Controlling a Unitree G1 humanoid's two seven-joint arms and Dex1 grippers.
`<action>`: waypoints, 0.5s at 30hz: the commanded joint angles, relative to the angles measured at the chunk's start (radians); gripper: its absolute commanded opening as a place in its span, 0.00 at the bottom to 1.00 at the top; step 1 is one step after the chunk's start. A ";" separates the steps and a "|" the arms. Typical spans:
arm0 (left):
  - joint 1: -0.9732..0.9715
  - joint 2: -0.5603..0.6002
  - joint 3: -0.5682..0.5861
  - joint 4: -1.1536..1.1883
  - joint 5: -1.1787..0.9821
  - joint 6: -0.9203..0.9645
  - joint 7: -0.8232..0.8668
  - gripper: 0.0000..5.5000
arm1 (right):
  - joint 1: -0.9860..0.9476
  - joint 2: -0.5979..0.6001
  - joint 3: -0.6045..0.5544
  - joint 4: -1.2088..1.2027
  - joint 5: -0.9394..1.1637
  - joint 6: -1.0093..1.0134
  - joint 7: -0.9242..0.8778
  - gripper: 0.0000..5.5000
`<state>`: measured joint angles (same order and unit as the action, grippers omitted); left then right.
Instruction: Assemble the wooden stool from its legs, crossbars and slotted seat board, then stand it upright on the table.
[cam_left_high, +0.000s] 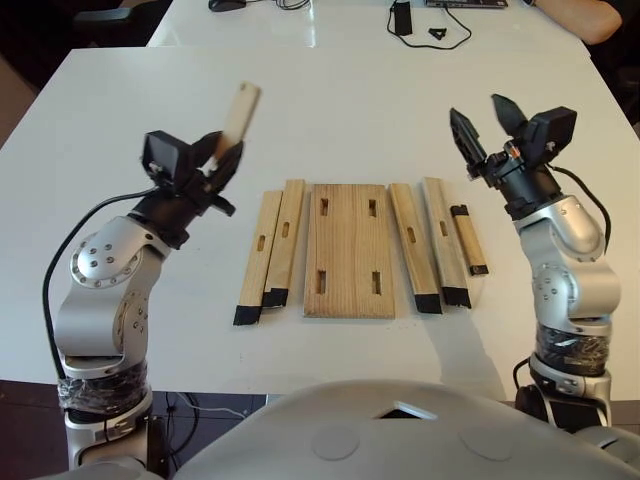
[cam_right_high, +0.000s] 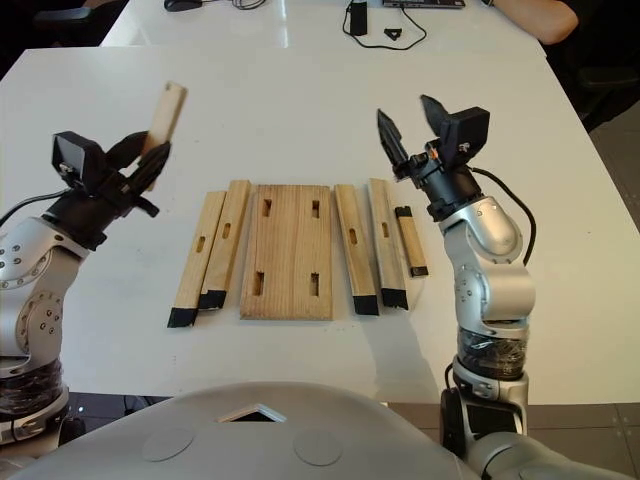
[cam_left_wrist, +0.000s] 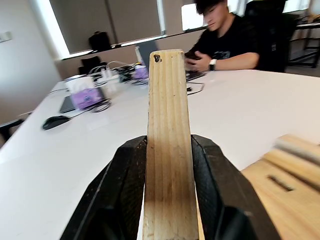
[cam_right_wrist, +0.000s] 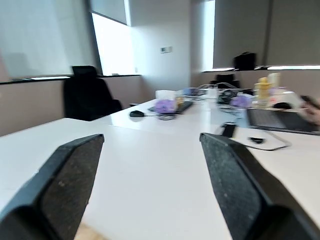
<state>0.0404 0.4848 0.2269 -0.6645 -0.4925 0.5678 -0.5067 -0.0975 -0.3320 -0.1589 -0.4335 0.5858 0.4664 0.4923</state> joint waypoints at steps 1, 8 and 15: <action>-0.077 0.045 -0.066 -0.114 -0.286 0.128 -0.124 0.24 | -0.052 -0.173 -0.031 -0.109 0.414 0.233 0.281 0.64; -0.183 0.068 -0.098 -0.105 -0.472 0.191 -0.138 0.24 | -0.153 -0.244 0.019 -0.102 0.525 0.306 0.354 0.64; -0.177 0.092 -0.114 -0.142 -0.602 0.205 -0.123 0.24 | -0.194 -0.241 0.009 -0.151 0.692 0.345 0.312 0.64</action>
<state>-0.1360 0.5624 0.1160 -0.7940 -1.0423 0.7567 -0.6381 -0.2612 -0.5636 -0.1440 -0.5713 1.2318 0.7983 0.8247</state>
